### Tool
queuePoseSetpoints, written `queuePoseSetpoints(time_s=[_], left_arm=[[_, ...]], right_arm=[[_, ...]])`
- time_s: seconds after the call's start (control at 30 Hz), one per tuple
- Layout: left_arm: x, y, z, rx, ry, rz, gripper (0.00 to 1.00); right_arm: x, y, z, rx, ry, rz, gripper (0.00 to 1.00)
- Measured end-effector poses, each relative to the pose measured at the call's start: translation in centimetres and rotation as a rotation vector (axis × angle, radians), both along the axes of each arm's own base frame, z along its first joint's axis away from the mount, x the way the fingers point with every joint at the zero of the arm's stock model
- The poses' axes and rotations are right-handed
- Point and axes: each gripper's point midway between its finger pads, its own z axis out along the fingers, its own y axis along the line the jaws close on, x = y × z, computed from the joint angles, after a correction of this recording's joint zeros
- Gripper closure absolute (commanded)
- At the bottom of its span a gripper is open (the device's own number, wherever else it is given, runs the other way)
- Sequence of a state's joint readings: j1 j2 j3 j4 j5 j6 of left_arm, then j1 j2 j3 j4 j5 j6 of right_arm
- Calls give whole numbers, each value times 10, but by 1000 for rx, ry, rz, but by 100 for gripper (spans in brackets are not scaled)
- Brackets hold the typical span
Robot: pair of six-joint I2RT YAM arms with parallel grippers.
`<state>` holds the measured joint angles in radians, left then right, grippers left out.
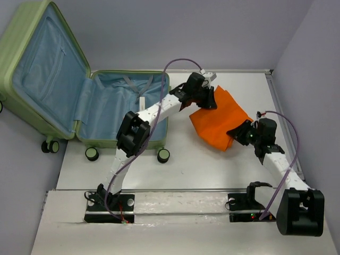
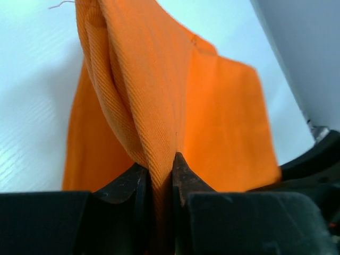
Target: Pack the luggage
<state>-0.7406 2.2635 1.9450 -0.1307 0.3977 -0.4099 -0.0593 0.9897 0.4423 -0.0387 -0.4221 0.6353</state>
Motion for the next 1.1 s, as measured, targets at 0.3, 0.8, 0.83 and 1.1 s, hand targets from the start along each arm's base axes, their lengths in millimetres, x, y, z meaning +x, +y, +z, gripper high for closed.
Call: queuePoseSetpoints(time_s=[0.3, 0.8, 0.83, 1.1], left_arm=[[31, 22, 156, -154, -154, 21, 94], [103, 423, 151, -8, -96, 775, 1], [95, 447, 132, 14, -61, 839, 1], [58, 472, 106, 50, -8, 952, 1]], right_arm=[[64, 56, 86, 53, -137, 120, 93], [112, 350, 140, 172, -287, 598, 47], [104, 366, 125, 173, -261, 633, 43], [33, 408, -7, 30, 33, 828, 16]])
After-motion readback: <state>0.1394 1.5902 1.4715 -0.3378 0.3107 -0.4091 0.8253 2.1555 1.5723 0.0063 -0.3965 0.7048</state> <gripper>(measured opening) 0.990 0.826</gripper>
